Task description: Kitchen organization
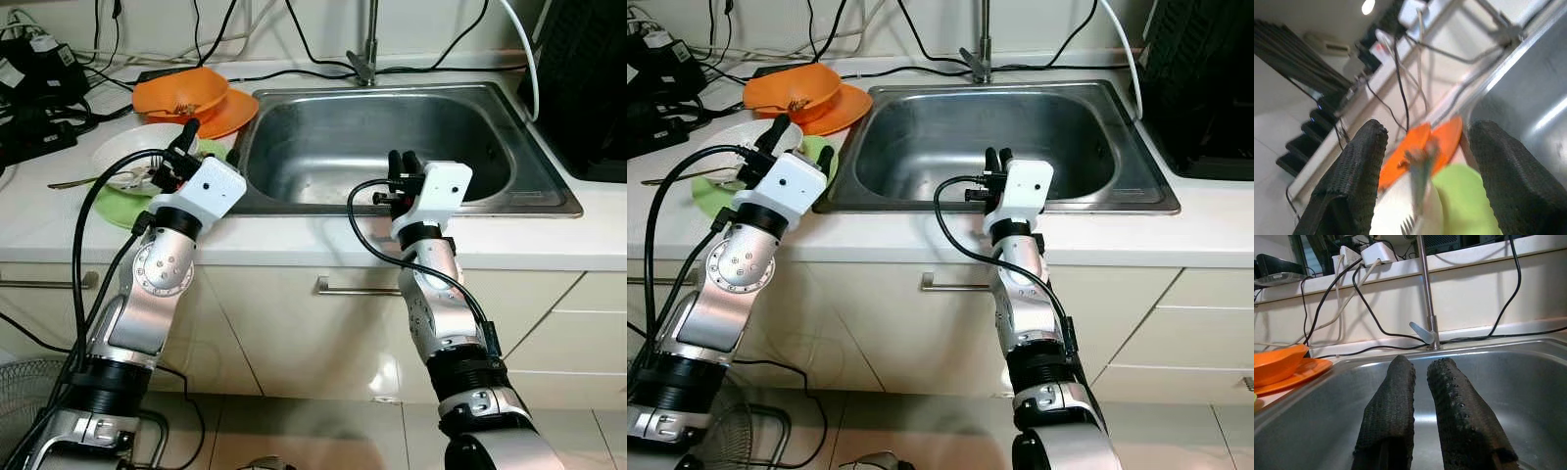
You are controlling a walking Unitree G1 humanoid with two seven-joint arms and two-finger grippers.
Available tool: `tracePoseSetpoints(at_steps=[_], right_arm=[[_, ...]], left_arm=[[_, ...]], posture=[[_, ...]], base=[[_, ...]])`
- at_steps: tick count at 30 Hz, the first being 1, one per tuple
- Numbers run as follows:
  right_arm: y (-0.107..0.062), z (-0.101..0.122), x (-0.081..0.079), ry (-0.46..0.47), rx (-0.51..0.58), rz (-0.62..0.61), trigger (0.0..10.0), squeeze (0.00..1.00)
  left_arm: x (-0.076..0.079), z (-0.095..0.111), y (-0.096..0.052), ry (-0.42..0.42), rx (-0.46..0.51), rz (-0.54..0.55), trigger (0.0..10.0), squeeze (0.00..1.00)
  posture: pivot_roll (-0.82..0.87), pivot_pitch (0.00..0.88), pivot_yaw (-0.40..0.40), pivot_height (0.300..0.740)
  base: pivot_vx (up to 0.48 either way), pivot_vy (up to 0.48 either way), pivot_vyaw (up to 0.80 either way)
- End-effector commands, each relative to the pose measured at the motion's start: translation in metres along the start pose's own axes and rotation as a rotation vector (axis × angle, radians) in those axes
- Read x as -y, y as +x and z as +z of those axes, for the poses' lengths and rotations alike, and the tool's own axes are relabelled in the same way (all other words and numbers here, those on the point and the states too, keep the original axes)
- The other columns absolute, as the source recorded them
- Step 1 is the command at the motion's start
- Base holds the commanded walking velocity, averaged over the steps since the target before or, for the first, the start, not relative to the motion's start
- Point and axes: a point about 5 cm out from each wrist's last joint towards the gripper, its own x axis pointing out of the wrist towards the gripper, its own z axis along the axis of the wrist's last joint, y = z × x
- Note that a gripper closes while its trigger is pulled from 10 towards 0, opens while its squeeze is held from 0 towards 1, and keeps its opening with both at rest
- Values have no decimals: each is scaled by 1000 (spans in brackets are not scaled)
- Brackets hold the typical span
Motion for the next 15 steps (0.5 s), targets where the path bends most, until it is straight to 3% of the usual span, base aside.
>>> tracePoseSetpoints(at_steps=[1,8,15], right_arm=[[-2,-2,-3,14,-5,13,10000,0],[-2,-3,-5,19,-7,18,10000,0],[-1,-2,-5,20,-5,17,10000,0]], left_arm=[[0,-5,2,24,-34,-9,10000,0],[11,-5,8,34,-53,-50,10000,0],[12,-2,16,32,-49,-22,10000,0]], posture=[[138,8,102,740],[138,3,104,740],[132,9,100,740]], base=[[0,0,0],[0,0,0],[0,0,0]])
